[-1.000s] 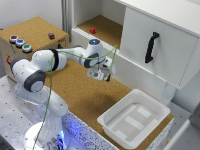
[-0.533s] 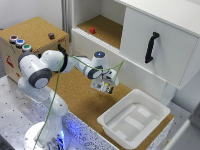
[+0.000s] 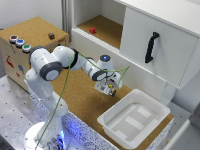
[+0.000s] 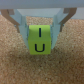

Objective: Place the yellow object on the table

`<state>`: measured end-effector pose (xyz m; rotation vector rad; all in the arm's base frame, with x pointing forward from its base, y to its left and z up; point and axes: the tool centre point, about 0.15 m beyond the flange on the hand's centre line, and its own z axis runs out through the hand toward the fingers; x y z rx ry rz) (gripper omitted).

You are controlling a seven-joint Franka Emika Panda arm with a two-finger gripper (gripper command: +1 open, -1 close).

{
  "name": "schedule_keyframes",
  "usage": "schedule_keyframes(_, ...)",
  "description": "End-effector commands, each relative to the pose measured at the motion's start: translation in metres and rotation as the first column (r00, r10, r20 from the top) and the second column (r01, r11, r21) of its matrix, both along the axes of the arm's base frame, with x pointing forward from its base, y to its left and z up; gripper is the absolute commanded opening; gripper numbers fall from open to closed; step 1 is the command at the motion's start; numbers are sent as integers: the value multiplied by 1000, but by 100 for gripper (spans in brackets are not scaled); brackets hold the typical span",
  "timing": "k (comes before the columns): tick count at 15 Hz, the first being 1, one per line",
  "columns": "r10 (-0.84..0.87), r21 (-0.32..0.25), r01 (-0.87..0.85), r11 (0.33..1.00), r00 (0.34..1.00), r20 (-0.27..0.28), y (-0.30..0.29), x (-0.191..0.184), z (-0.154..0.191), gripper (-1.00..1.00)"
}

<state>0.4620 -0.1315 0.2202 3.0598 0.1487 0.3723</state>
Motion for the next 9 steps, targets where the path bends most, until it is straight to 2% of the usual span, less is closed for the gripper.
schedule_keyframes(1, 33, 80, -25, 996, 995, -95, -6, 14, 5, 100)
schedule_keyframes(4, 21, 84, -16, 996, 998, -63, -4, 8, 33, 100)
schedule_keyframes(6, 19, 111, -18, 994, 1000, -14, -3, 7, 57, 100)
schedule_keyframes(7, 42, 100, -44, 994, 999, 13, -2, 7, 75, 100)
schedule_keyframes(9, 65, 74, -67, 995, 997, 28, -6, 7, 96, 100)
